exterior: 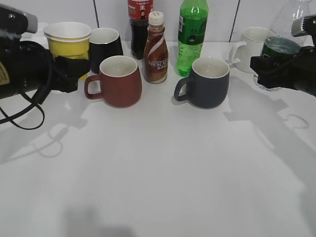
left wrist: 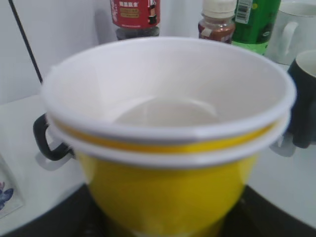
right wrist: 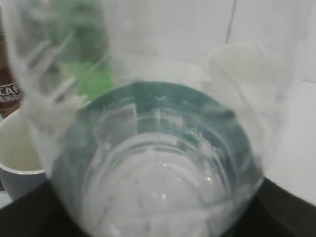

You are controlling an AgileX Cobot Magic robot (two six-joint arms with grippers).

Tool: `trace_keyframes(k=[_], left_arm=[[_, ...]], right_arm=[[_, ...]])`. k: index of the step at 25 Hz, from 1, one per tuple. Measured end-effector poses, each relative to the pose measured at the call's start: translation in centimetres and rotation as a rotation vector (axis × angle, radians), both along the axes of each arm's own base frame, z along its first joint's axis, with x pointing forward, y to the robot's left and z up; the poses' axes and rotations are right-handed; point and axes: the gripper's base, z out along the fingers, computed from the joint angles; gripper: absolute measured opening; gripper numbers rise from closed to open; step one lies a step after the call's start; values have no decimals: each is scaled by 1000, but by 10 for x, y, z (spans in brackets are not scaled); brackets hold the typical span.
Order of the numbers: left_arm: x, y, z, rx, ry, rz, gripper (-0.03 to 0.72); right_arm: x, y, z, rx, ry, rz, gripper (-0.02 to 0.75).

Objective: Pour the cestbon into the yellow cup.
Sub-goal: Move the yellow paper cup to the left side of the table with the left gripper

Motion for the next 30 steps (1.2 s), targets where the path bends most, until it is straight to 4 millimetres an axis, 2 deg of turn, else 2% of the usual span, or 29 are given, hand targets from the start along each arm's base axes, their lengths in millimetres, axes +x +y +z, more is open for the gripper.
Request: trace_keyframes(k=[5,15,22,30], left_arm=[[1,2,0,-16,5,21,399],[10,29,0,-19,5,118,400],[14,40,0,-32,-8,150,400],[25,36,-24,-57,-18,116,400]], right_arm=[[0,0,0,0,0,0,477],[0,0,0,0,0,0,477],[0,0,0,0,0,0,477],[0,0,0,-1,-1,1,477]])
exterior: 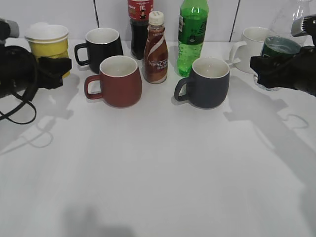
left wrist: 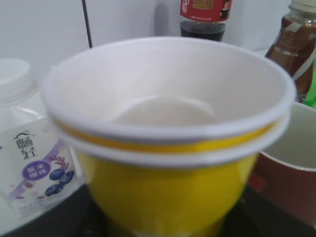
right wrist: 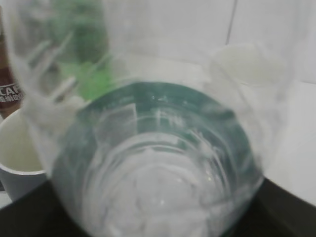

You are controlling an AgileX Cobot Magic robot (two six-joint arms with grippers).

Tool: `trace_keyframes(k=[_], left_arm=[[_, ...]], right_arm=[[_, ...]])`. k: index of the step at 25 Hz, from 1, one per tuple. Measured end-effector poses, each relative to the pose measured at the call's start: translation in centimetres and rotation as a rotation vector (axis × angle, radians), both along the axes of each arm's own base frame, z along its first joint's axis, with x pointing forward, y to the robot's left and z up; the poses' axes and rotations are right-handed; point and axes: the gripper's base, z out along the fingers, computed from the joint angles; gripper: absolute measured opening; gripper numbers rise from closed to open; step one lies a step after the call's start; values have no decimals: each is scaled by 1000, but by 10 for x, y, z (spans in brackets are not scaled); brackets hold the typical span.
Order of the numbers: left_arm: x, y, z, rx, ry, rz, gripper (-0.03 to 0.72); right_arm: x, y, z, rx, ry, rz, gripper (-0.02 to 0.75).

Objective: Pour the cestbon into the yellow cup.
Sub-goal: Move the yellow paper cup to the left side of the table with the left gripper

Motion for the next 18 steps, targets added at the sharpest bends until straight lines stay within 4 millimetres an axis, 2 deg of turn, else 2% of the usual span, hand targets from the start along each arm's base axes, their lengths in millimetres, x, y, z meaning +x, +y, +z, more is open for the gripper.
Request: trace_keyframes(k=[18], left_arm=[[17,-1,-48,-26,-64,21,400]], right_arm=[[0,0,1,-10,-11,5,477]])
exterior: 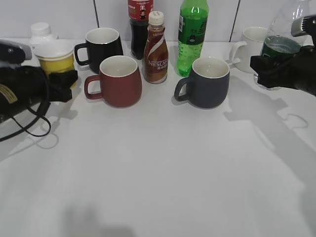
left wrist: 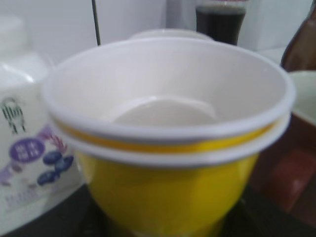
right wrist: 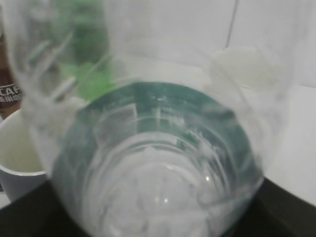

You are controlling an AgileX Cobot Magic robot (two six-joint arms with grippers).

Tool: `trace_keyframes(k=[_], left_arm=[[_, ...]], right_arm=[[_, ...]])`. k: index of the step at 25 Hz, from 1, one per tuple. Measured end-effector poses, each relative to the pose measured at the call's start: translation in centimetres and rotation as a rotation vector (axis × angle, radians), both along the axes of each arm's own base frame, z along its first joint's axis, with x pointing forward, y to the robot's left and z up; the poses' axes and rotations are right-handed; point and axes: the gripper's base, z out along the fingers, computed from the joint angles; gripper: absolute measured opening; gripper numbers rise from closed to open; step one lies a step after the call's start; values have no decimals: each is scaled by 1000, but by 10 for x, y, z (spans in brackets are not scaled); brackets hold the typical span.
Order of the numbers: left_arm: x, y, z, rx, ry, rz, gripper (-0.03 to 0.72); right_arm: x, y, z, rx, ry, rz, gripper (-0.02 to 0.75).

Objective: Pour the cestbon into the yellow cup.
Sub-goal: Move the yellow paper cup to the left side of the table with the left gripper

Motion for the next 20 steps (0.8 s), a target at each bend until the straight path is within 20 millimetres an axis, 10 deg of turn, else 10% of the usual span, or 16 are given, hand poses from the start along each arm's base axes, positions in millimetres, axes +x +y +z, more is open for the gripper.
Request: trace_keyframes(k=[15,20], left_arm=[[4,1,-37,5,-20,18,406],[4,2,-37,3,-20,27,511]], right_arm=[[0,0,0,-5,-2,1,477],[0,0,0,-5,-2,1,477]])
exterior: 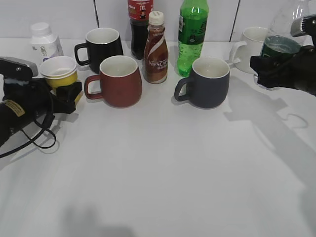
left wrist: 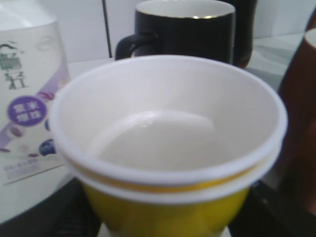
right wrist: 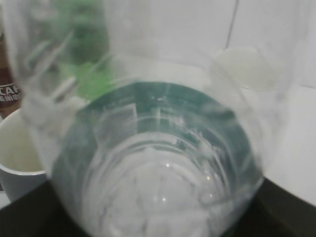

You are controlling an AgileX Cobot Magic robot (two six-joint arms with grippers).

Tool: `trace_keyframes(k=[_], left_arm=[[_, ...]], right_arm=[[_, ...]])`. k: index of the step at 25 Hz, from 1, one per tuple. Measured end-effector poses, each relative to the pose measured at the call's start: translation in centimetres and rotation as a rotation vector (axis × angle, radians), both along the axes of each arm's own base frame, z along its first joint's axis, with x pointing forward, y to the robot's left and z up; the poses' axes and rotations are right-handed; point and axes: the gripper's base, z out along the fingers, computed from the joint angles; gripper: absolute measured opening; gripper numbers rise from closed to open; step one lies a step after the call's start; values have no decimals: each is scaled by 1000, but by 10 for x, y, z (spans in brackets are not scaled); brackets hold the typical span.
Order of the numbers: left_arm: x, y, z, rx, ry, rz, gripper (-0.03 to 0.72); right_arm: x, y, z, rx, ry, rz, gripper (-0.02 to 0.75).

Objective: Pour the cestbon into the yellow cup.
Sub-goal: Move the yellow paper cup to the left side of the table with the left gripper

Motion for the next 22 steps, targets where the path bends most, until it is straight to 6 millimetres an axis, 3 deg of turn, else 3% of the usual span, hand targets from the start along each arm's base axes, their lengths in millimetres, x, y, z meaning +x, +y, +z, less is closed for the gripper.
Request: trace_keyframes(k=[13,22], left_arm=[[-11,3,5,-7,3,20,586],[-14,4,11,-3,2,21,591]], right_arm=[[2,-2,-2,10,3,-28,477],[14,-1,-40,-11,6,-33,477]])
